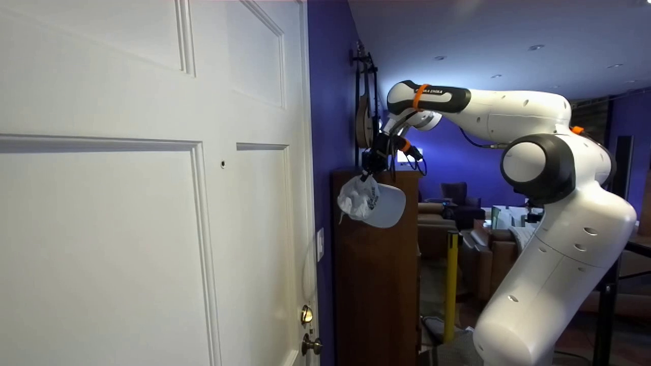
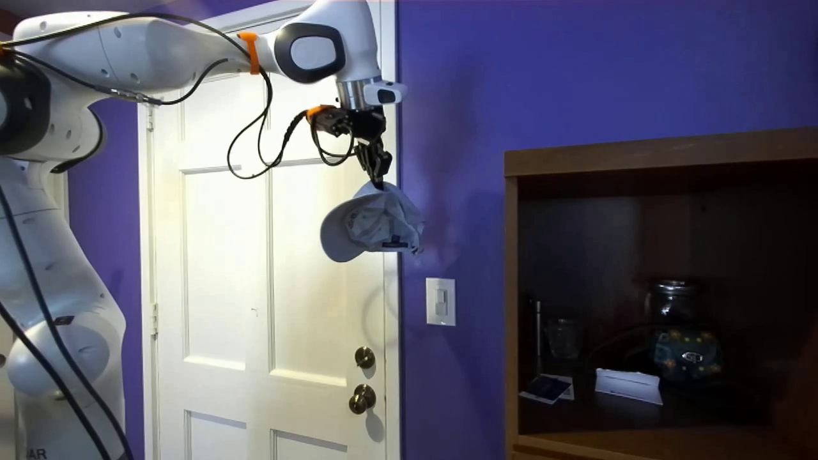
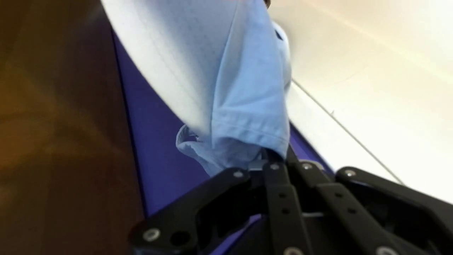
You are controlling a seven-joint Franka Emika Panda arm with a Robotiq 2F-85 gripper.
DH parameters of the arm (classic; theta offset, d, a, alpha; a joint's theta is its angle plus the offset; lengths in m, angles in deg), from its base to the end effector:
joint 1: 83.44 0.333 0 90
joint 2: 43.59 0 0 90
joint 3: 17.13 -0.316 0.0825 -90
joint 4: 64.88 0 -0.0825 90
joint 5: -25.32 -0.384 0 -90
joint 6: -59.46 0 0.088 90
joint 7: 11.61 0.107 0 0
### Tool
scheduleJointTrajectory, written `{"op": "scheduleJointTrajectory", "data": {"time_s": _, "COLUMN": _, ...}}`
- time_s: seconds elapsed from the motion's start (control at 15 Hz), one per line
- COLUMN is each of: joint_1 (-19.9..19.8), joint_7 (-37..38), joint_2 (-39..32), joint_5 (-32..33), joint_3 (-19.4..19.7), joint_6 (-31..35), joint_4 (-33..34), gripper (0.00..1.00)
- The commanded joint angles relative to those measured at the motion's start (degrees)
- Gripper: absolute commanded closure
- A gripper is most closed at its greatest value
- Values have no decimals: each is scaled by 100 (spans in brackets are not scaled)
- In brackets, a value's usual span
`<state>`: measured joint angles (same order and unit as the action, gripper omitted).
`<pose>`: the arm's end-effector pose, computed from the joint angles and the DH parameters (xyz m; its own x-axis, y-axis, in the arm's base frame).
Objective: Hang the snapback on the door
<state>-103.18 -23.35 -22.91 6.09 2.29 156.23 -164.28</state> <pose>0.3444 -0.2893 0.7371 0.7988 -0.4812 0.3610 -0.3527 -0.8608 -0.3670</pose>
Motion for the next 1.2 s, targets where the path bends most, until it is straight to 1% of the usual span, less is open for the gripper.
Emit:
{"op": "scheduleJointTrajectory", "data": {"time_s": 0.0, "joint_1": 492, "joint_7": -205, "joint_2": 494, "joint_5": -387, "joint_3": 66, "joint_6": -344, "joint_4": -552, "gripper": 99}}
{"op": "scheduleJointTrajectory", "data": {"time_s": 0.27, "joint_1": 772, "joint_7": -72, "joint_2": 1061, "joint_5": -728, "joint_3": -4, "joint_6": -919, "joint_4": -1122, "gripper": 99}}
{"op": "scheduleJointTrajectory", "data": {"time_s": 0.47, "joint_1": 865, "joint_7": -83, "joint_2": 1623, "joint_5": -967, "joint_3": -84, "joint_6": -1391, "joint_4": -1662, "gripper": 99}}
{"op": "scheduleJointTrajectory", "data": {"time_s": 0.67, "joint_1": 978, "joint_7": -200, "joint_2": 2004, "joint_5": -1283, "joint_3": -120, "joint_6": -1689, "joint_4": -2202, "gripper": 99}}
{"op": "scheduleJointTrajectory", "data": {"time_s": 0.93, "joint_1": 1185, "joint_7": -502, "joint_2": 2179, "joint_5": -1615, "joint_3": -126, "joint_6": -1944, "joint_4": -2691, "gripper": 99}}
{"op": "scheduleJointTrajectory", "data": {"time_s": 1.13, "joint_1": 1402, "joint_7": -1061, "joint_2": 2034, "joint_5": -1643, "joint_3": -116, "joint_6": -2189, "joint_4": -2864, "gripper": 99}}
